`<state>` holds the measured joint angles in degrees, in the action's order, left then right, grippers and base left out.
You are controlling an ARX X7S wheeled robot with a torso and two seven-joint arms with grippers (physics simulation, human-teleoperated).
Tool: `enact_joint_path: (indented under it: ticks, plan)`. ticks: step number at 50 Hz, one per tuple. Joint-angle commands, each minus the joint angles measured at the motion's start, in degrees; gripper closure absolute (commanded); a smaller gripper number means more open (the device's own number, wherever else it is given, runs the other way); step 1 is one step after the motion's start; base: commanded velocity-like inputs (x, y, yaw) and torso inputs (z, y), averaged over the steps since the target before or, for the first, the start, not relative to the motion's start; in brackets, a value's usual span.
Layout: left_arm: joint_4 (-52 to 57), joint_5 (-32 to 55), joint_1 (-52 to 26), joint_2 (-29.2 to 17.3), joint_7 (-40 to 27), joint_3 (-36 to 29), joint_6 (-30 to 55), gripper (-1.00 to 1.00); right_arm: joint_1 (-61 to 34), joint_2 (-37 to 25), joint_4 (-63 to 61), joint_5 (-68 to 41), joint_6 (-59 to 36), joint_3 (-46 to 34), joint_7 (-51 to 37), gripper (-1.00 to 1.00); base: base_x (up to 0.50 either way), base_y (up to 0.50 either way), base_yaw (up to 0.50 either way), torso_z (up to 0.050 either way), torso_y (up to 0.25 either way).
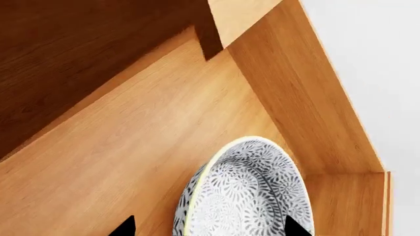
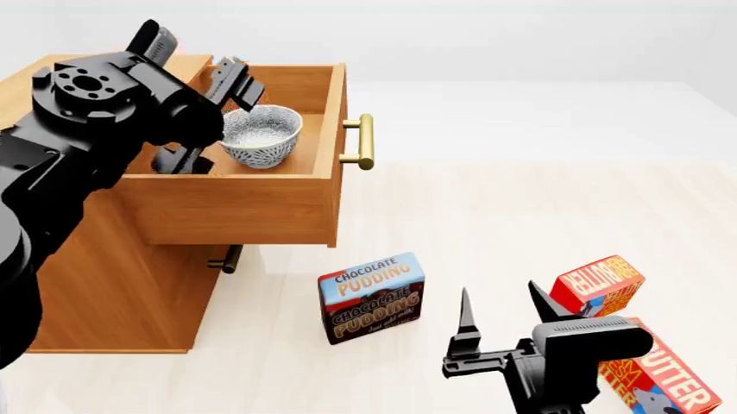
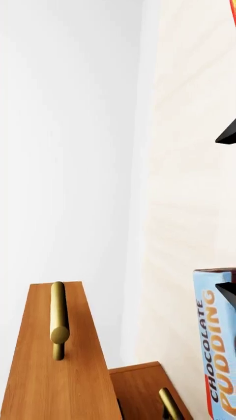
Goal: Put the bowl in the top drawer of the cabinet.
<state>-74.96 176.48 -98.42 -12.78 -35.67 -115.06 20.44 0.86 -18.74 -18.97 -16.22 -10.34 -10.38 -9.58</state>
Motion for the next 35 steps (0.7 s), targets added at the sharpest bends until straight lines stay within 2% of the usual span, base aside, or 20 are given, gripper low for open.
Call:
enact_joint_path:
  ticks: [1, 20, 25, 35]
  plan:
    - [0.01, -0.70, -2.34, -0.53, 2.23, -0.95, 0.74, -1.00, -0.03, -0.18, 0.28, -0.01, 0.12, -0.45, 0.02, -1.00, 0.00, 0.00, 0.00, 0.000, 0.000]
    - [1.02, -3.70, -6.97, -0.83, 6.84, -2.96, 0.33, -1.00, -0.54, -0.29, 0.67, 0.14, 0.02, -1.25, -0.19, -1.00, 0.00, 0.00, 0.00, 0.000, 0.000]
    - [18.42, -5.33, -11.73, -6.98, 7.51, -1.93, -9.30, -1.00, -0.32, -0.43, 0.57, 0.14, 0.16, -1.36, -0.23, -1.00, 0.00, 0.00, 0.00, 0.000, 0.000]
    - [41.12, -9.94, -18.66, -15.21, 9.47, 0.09, -21.26, -1.00, -0.36, -0.55, 0.76, 0.14, 0.21, -1.67, -0.27, -1.00, 0.00, 0.00, 0.00, 0.000, 0.000]
